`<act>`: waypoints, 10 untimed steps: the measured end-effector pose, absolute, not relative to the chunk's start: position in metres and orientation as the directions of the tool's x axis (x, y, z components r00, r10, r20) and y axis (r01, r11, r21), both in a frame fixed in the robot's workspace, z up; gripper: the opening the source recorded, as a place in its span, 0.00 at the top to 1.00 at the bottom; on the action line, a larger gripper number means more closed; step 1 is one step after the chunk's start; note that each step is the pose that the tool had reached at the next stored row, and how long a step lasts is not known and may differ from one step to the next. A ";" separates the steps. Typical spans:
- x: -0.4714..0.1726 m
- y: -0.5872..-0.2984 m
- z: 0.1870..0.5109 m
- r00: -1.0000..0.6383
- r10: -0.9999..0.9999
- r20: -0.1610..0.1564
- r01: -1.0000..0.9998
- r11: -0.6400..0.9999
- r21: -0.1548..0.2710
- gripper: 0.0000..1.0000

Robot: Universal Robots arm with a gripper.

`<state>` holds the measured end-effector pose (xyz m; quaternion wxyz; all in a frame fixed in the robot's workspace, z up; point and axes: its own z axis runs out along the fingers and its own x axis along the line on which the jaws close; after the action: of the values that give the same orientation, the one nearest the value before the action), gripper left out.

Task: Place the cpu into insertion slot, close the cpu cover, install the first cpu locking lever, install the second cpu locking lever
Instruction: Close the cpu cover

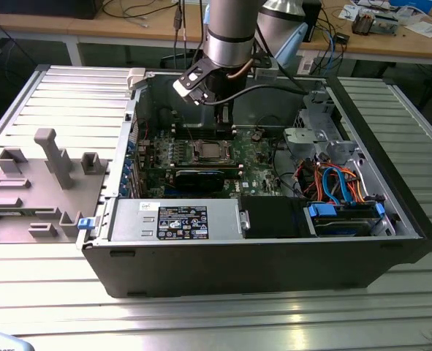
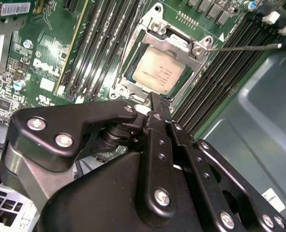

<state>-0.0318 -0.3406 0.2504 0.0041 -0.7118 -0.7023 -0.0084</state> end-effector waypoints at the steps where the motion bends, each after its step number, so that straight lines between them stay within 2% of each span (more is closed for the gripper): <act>1: -0.033 -0.341 0.250 0.013 1.000 0.018 1.000 -0.014 0.006 0.89; 10: -0.044 -0.341 0.248 0.013 1.000 0.018 1.000 -0.013 0.006 0.89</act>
<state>-0.0444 -0.3406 0.2477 0.0041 -0.7118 -0.7023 -0.0084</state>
